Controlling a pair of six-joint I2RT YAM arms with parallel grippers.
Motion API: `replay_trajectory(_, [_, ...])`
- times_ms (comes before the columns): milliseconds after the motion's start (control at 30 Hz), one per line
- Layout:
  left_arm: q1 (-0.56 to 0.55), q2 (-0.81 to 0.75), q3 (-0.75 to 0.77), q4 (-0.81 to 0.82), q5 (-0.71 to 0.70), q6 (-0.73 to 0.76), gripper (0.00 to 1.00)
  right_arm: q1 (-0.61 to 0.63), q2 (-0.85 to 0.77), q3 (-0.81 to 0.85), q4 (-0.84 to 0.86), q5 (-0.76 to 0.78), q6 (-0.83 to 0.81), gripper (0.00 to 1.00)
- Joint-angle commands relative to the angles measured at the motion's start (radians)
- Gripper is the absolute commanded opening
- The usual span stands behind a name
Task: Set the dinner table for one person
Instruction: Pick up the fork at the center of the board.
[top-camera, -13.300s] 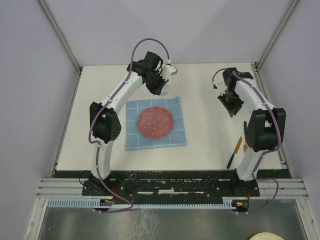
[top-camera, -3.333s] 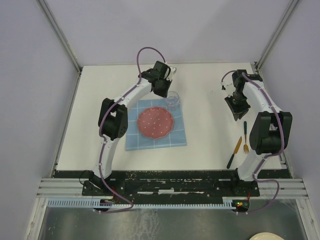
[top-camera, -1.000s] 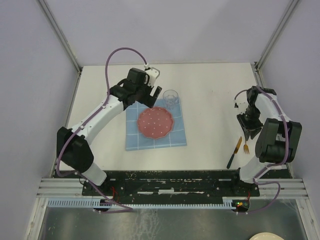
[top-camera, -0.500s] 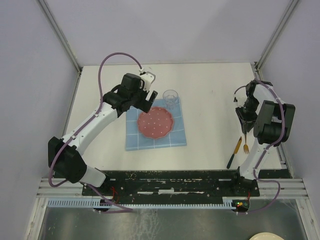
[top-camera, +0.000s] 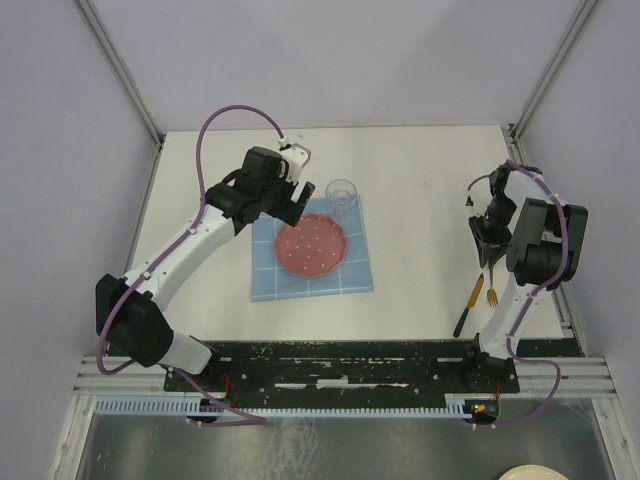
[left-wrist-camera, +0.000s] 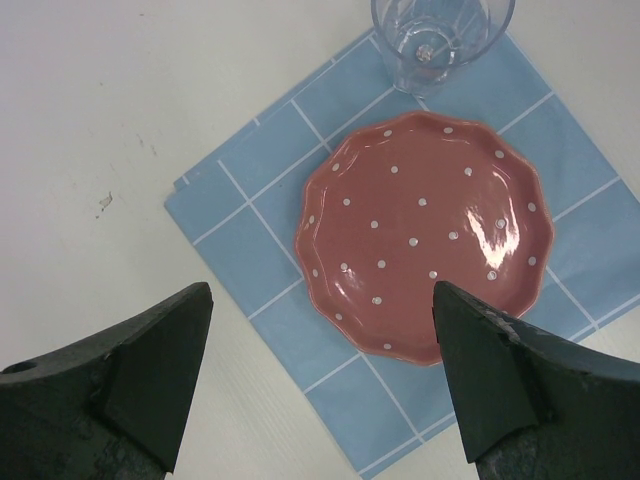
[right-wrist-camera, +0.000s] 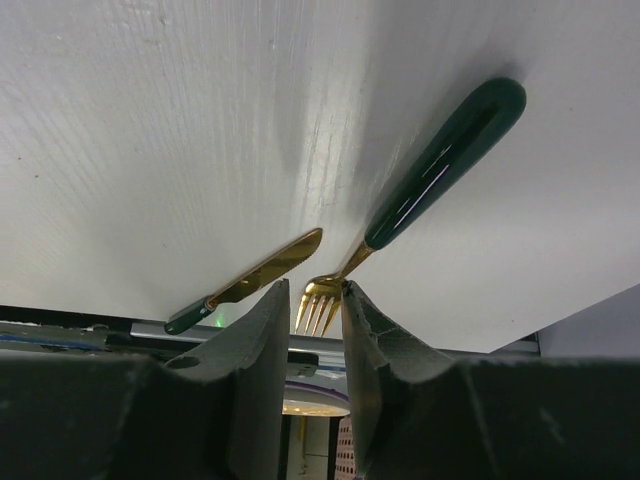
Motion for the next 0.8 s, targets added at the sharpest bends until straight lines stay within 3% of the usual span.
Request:
replay_trajectory(0, [0.0,-0.02,0.05,0.01,-0.003,0.027,0.97,-0.005,0.008,0.01,0.013,-0.021,0.028,0.35])
replay_trajectory(767, [-0.002,0.005,0.099,-0.023,0.0,0.051,0.97,-0.062,0.021,0.014,0.038,-0.008,0.019,0.37])
